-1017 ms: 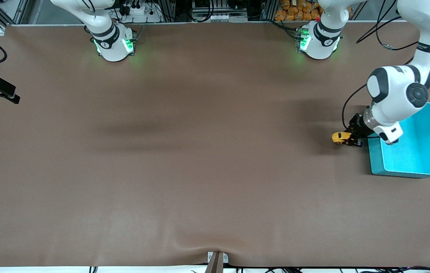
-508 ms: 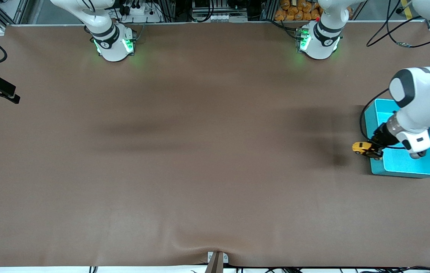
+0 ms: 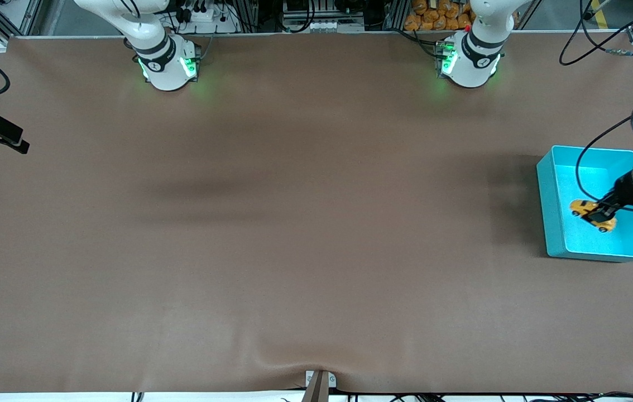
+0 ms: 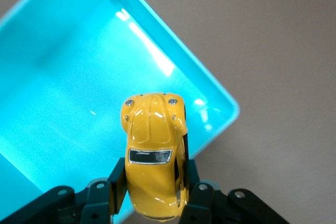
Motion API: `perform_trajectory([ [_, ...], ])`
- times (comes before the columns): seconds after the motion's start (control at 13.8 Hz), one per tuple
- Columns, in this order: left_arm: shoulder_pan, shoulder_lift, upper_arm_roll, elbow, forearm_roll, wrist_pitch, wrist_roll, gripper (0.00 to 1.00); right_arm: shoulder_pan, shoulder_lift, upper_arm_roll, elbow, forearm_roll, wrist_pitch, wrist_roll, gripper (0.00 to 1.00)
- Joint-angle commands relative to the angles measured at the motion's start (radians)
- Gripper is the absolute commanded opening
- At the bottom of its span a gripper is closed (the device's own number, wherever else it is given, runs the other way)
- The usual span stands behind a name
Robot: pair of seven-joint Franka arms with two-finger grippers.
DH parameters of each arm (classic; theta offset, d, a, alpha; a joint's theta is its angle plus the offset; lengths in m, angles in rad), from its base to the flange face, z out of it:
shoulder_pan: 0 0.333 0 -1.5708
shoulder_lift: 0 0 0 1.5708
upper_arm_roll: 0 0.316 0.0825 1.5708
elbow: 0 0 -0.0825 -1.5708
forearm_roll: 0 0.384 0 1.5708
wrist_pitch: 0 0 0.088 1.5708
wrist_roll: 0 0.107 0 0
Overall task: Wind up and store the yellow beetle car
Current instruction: 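Lift the car with the left gripper over the blue bin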
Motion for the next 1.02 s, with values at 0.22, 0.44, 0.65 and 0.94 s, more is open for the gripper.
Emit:
perform_trajectory([
  [0.22,0.078,0.072,-0.005,0.07,0.023,-0.049,0.396,0.0,-0.015,-0.015,0.014,-0.015,0.002,-0.001,0.012,1.0],
  [0.44,0.098,0.12,-0.003,0.075,0.146,-0.049,0.542,0.0,-0.016,-0.015,0.014,-0.017,0.002,-0.001,0.01,1.0],
  [0.65,0.116,0.163,-0.003,0.072,0.241,-0.049,0.561,0.0,-0.016,-0.015,0.014,-0.017,0.002,-0.002,0.01,1.0],
  [0.94,0.117,0.209,-0.003,0.07,0.33,-0.045,0.547,0.0,-0.016,-0.015,0.014,-0.018,0.002,-0.002,0.01,1.0],
])
